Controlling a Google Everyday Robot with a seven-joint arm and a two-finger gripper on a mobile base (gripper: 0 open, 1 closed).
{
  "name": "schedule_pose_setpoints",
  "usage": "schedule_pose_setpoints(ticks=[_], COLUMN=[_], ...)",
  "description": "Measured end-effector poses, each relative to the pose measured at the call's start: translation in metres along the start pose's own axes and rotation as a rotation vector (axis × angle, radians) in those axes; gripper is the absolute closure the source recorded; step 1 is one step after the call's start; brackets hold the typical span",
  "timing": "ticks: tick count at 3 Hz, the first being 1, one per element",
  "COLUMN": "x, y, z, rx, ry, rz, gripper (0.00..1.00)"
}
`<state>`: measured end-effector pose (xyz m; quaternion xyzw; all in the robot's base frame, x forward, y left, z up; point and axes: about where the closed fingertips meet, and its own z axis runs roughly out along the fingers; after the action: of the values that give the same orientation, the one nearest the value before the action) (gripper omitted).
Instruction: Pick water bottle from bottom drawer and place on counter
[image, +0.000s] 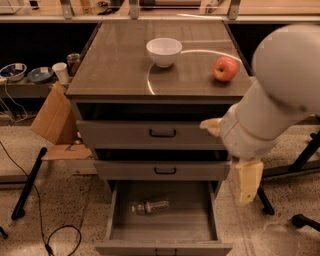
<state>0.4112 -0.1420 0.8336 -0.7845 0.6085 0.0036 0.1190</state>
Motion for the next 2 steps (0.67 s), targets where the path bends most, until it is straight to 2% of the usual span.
schedule_pose_setpoints(ticks=[1,2], x=[-0.011,-0.012], y=[0.020,0.038], z=[0.073,0.156], rx=[-0.053,-0.106], ry=[0.041,0.097], rz=[-0.188,-0.317], gripper=[0.00,0.00])
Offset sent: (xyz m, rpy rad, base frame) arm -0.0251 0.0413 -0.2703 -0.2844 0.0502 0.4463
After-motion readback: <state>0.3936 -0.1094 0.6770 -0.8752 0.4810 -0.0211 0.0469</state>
